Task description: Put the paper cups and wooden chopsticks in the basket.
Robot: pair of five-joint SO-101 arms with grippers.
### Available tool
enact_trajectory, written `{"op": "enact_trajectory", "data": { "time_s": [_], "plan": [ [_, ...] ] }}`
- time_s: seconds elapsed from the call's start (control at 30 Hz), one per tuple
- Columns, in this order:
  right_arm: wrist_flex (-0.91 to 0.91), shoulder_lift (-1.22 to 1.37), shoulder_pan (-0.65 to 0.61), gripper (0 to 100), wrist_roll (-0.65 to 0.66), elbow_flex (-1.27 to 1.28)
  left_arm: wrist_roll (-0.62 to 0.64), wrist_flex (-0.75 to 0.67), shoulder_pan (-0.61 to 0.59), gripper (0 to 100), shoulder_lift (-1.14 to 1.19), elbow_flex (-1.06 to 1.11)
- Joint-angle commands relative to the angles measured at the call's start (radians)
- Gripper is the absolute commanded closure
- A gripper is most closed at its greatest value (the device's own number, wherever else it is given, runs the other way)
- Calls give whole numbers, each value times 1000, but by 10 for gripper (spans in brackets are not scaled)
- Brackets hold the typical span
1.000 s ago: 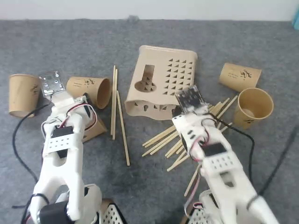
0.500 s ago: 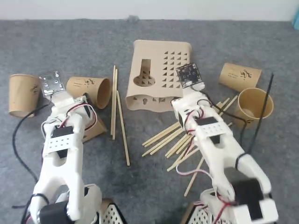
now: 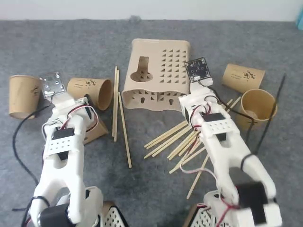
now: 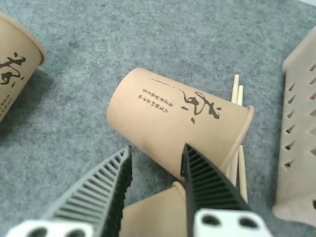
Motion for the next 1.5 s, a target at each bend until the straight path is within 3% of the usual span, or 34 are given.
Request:
{"op": "enact_trajectory", "data": {
  "time_s": [0.0,0.37,0.73,1.03,1.47],
  "plan": [
    [139,-203,-35,990,-11,-100,-12,-5,-3,844,-20,-45],
    [786,-278,-42,990,-12,-597,-12,-5,-3,844,-20,-44],
    [1303,110,-42,990,-176,-1194,-12,-5,-5,844,-20,-44],
    [1417,321,-25,991,-373,-1444,-14,-5,-5,844,-20,-44],
    [1504,443,12,990,-457,-1447,-44,-6,-2,844,-20,-44]
  ]
}}
